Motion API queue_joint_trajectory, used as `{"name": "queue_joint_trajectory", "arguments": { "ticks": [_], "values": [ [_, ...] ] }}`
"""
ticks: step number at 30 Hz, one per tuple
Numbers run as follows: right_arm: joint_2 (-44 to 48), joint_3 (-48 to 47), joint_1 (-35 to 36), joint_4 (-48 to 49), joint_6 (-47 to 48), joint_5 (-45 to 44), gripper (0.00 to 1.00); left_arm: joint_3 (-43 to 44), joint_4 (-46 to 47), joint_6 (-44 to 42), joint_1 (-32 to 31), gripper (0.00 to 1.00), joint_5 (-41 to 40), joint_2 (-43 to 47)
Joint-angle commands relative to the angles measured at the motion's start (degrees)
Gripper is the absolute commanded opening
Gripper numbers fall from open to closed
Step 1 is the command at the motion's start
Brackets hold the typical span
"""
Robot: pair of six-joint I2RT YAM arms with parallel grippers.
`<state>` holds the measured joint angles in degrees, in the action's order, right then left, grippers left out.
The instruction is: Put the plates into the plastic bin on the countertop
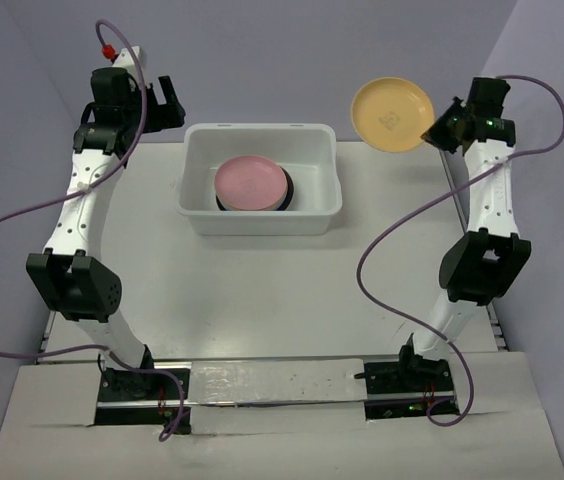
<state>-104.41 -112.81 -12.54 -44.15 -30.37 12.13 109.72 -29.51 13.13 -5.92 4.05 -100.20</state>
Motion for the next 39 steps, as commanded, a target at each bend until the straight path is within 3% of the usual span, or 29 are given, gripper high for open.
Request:
{"name": "queue_joint_trajectory", "arguments": {
  "ticks": [1, 6, 12, 34, 38, 39],
  "values": [
    [2.2, -0.3, 9.9, 4.2, 7.0, 3.7, 0.00, -0.3, -0.6, 0.9, 1.2, 0.99, 5.0, 2.5],
    [-1.8, -2.2, 22.4, 5.1, 13.8, 0.9, 0.00, -1.4, -5.2, 1.2, 3.3, 0.99, 5.7, 3.4],
    [-10.1, -8.6, 30.7, 4.6, 15.7, -2.2, 0.00, -6.9, -4.1, 0.3, 5.0, 0.99, 5.2, 8.1],
    [-28.1, -18.1, 37.6, 7.9, 15.2, -4.7, 0.01, -15.6, -4.0, 0.4, 6.4, 0.99, 3.1, 13.2],
    [-29.1, -18.7, 37.6, 7.9, 16.2, -5.4, 0.21, -16.2, -4.6, 1.8, 8.6, 0.99, 6.5, 12.7],
    [-29.1, -18.4, 37.6, 7.9, 16.3, -5.8, 0.35, -16.4, -4.4, 2.0, 8.9, 0.99, 7.0, 12.7]
  ]
}}
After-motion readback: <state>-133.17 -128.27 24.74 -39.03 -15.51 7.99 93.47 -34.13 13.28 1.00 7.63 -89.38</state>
